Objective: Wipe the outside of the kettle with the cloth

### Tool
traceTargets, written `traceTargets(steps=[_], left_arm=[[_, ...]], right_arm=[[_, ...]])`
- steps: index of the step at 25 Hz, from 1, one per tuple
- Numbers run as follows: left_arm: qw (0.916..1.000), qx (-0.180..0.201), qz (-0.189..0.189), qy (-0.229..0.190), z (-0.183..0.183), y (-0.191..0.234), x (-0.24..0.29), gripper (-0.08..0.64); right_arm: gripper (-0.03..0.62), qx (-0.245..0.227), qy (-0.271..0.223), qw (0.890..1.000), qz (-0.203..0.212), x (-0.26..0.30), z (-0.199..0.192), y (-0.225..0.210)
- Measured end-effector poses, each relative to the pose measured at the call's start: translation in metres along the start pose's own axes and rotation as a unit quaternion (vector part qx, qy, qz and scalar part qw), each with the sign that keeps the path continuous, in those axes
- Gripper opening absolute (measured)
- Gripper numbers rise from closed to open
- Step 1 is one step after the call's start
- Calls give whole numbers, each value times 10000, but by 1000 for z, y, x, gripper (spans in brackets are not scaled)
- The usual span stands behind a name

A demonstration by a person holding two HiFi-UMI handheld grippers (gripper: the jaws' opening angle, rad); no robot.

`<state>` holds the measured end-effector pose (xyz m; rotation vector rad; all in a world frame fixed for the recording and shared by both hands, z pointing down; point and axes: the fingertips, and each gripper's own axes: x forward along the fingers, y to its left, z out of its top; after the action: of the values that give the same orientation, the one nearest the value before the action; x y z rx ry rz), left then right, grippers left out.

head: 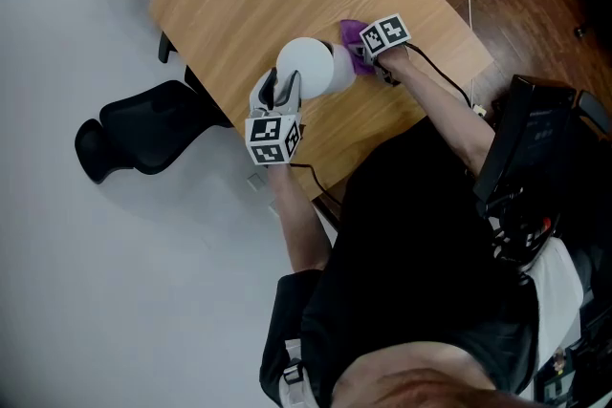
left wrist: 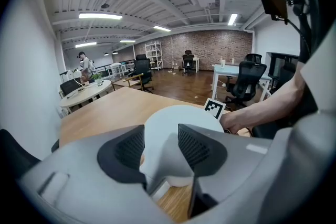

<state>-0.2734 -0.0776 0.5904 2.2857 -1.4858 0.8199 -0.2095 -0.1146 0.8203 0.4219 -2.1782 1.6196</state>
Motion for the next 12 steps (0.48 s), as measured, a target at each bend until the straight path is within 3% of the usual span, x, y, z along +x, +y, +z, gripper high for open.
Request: traceTargets(steps=[2, 5, 8, 10, 12], left_arm=[[9999, -75, -82, 79, -11, -2, -11, 101], [9998, -146, 113, -18, -27, -6, -30, 104], [9987, -56, 451, -226, -33, -11, -35, 103], [9982, 2, 508, -328, -28, -19, -31, 58], [9981, 20, 505, -359, -24, -21, -31, 57]], right_arm=[[48, -15, 15, 10000, 85, 6, -14, 5], [51, -146, 20, 9997, 168, 11, -34, 15], [55, 194, -408, 9959, 778, -14, -28, 45], [57, 646, -943, 9775, 1775, -60, -9, 95], [57, 783, -1447, 9441, 2857, -110, 13, 151]])
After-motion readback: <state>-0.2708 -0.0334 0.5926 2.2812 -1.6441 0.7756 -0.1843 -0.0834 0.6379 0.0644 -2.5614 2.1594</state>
